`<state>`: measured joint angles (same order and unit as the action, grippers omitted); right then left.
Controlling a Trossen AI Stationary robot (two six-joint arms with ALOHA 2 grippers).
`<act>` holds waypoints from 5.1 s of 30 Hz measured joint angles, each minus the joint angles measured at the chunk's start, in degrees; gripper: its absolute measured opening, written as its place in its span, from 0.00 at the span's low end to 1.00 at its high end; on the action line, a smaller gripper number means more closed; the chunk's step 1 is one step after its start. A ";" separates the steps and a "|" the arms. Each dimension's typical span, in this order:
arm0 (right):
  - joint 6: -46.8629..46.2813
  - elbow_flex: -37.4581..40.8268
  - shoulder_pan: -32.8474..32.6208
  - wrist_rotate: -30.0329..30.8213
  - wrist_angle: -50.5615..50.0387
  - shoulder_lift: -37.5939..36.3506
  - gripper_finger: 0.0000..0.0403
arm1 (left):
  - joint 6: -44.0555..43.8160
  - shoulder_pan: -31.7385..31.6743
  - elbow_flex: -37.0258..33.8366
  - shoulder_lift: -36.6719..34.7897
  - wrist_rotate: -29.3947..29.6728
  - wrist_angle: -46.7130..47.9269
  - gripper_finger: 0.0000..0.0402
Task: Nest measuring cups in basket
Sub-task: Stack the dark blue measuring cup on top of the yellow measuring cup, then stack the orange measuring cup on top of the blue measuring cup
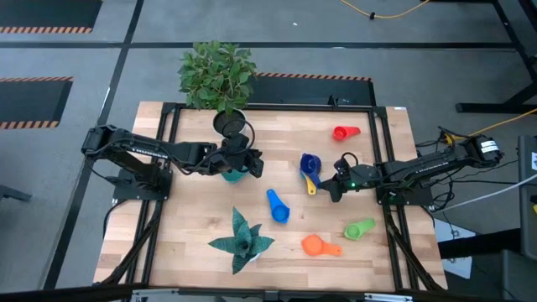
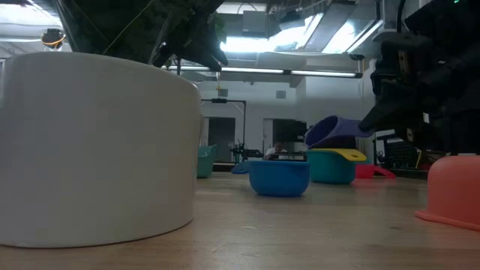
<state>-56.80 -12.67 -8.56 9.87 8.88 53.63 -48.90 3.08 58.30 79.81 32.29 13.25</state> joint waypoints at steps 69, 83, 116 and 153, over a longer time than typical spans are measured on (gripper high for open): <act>7.95 0.00 0.13 -7.87 4.67 -1.44 0.28 | 0.00 -0.01 0.00 0.00 0.00 0.00 0.17; 6.33 0.00 0.11 -15.21 3.41 -1.42 0.47 | 0.00 -0.01 0.00 0.00 0.00 0.00 0.17; 3.02 0.00 -20.21 -24.30 3.28 -1.42 0.47 | 0.00 -0.01 0.02 0.00 0.00 -0.01 0.17; 8.95 -24.20 -27.06 -15.32 -33.59 17.21 0.40 | -0.04 1.16 0.02 0.00 -0.31 0.13 0.17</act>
<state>-47.85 -36.86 -35.62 -5.45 -24.71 70.83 -48.94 4.25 58.33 79.81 31.99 13.38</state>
